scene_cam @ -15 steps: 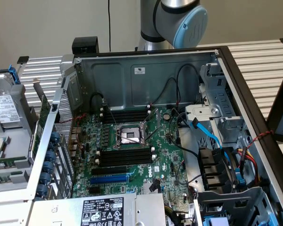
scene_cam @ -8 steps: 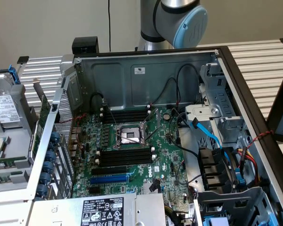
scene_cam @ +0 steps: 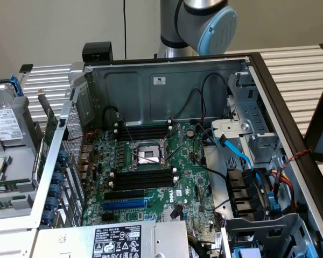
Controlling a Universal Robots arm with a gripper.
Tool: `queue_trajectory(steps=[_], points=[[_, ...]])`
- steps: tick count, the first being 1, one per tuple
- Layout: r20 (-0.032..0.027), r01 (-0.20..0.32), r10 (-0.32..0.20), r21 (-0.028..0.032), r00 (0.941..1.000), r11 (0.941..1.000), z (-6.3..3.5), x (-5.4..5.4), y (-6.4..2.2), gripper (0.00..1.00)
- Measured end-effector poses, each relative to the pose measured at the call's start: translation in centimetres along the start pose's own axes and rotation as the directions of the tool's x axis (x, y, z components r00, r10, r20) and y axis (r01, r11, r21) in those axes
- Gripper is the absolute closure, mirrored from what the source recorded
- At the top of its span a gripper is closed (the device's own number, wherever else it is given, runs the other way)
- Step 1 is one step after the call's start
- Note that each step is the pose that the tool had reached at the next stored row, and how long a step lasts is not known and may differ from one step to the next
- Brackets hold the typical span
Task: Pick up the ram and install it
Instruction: 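Pick up the ram and move it above insertion slot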
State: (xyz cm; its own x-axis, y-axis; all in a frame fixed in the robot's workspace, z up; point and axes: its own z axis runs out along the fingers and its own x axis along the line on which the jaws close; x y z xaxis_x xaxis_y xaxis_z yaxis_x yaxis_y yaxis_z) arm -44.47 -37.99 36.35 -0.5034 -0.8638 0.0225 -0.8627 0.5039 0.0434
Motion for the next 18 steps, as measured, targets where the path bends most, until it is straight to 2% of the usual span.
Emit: queue_trajectory(steps=[5, 9, 14, 18], points=[[-0.004, 0.09, -0.09, 0.0019, 0.9959, 0.9959, 0.0, 0.0, 0.0, 0.9], [-0.0074, 0.162, -0.162, 0.0031, 0.9867, 0.9867, 0.0, 0.0, 0.0, 0.9], [-0.0118, 0.252, -0.252, 0.0043, 0.9676, 0.9676, 0.0, 0.0, 0.0, 0.9], [-0.0153, 0.321, -0.321, 0.005, 0.9469, 0.947, 0.0, 0.0, 0.0, 0.9]])
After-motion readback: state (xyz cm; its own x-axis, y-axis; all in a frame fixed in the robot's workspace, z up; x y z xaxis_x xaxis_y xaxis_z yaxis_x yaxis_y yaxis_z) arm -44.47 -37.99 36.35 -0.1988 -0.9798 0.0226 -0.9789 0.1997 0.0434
